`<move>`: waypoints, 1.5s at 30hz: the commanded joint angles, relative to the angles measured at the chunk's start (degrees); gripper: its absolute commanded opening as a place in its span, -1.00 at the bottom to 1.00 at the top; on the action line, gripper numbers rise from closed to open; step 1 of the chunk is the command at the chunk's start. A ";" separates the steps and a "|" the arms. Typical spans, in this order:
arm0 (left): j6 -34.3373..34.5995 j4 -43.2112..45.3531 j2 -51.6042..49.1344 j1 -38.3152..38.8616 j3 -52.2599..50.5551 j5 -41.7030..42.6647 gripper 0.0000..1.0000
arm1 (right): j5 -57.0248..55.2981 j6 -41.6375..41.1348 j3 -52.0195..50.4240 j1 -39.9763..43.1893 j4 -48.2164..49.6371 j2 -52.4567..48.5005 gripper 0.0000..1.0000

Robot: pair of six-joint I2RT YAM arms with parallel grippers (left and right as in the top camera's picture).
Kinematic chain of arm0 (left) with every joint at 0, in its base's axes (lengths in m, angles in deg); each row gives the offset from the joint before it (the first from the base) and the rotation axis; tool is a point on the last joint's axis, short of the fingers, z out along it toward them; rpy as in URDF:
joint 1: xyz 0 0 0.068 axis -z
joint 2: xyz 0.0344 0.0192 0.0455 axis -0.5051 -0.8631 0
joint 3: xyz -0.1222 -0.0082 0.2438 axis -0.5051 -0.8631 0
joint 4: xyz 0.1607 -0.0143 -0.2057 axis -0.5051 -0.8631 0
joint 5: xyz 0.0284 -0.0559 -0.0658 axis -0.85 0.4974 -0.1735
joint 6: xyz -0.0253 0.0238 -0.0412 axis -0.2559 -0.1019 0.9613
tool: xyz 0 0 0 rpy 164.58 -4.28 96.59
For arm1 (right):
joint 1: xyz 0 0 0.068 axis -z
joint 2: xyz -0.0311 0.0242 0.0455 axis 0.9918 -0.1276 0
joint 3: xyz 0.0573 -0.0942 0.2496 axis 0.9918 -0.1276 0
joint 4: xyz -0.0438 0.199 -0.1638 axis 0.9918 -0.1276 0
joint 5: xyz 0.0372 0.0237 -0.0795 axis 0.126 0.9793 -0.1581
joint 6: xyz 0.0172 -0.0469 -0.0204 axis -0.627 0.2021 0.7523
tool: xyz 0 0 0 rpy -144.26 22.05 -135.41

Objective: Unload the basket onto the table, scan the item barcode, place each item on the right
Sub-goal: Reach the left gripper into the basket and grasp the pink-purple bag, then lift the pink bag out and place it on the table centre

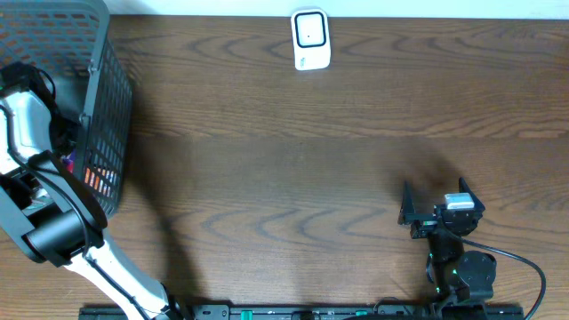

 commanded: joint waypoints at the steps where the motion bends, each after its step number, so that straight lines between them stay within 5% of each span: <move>1: -0.04 0.13 -0.52 0.24 -1.75 0.33 0.02 | -0.44 0.48 -0.09 0.00 -0.22 0.37 0.99; 4: -1.84 0.15 -0.44 0.22 -1.66 0.35 -0.78 | -0.44 0.48 -0.09 0.00 -0.22 0.37 0.98; 5: -3.43 0.11 -0.39 0.22 -1.55 0.35 -0.85 | -0.44 0.48 -0.09 0.00 -0.22 0.37 0.99; 16: -6.21 -4.13 10.58 0.22 2.78 4.52 -0.85 | -0.44 0.48 -0.09 0.00 -0.22 0.37 0.98; 24: -6.19 2.51 27.19 0.24 2.78 17.09 -0.85 | -0.44 0.48 -0.09 0.00 -0.22 0.37 0.98; 36: -4.15 17.75 43.82 0.76 2.78 24.00 -0.86 | -0.44 0.48 -0.09 0.00 -0.22 0.37 0.99; 42: -4.39 22.64 45.42 10.47 2.78 30.77 -0.86 | -0.44 0.48 -0.09 0.00 -0.22 0.37 0.99; 45: -10.34 21.38 44.41 20.68 2.78 30.75 -0.85 | -0.44 0.48 -0.09 0.00 -0.22 0.37 0.98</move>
